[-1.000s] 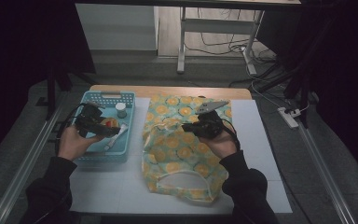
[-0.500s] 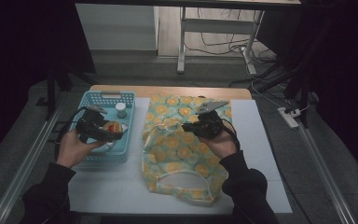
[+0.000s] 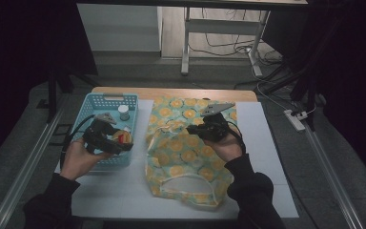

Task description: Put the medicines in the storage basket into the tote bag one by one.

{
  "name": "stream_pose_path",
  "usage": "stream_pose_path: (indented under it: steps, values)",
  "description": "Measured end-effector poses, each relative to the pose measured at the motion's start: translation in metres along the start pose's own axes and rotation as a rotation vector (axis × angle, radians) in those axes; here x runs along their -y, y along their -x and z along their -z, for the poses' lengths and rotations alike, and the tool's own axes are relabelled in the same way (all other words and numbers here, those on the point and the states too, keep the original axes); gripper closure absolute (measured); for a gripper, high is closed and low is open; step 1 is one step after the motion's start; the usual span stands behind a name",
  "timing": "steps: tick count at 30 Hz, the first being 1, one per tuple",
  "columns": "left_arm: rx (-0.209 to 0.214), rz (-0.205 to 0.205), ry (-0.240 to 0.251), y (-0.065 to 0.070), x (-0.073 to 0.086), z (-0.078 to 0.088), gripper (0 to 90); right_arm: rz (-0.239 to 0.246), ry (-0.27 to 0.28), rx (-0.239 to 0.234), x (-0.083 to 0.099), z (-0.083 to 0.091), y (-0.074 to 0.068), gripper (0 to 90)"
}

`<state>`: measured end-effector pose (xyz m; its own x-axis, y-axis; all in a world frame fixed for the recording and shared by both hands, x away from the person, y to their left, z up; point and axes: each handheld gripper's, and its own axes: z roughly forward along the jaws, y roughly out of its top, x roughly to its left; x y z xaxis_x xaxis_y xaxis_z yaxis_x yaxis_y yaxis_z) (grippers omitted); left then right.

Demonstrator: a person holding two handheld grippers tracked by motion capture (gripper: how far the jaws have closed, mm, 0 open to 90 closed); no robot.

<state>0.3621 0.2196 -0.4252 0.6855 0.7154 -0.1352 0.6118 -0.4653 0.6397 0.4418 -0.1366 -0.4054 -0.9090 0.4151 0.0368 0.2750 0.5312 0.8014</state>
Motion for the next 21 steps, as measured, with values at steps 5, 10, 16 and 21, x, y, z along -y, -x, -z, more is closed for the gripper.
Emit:
stream_pose_path:
  steps: [5,10,16,21]
  values:
    - [0.026,-0.023,0.005,0.012,-0.002,-0.005,20.2,0.001,0.001,0.001,0.000,0.000,0.000,90.0]
    - [0.047,-0.046,0.008,0.023,-0.005,-0.010,20.3,0.001,0.002,0.003,0.000,-0.001,0.000,90.0]
    - [0.072,-0.071,0.003,0.035,-0.008,-0.019,20.2,0.000,0.006,0.004,0.000,-0.001,-0.001,90.0]
    - [0.090,-0.092,0.002,0.044,-0.010,-0.026,20.2,-0.005,0.006,0.005,0.001,-0.001,0.000,90.0]
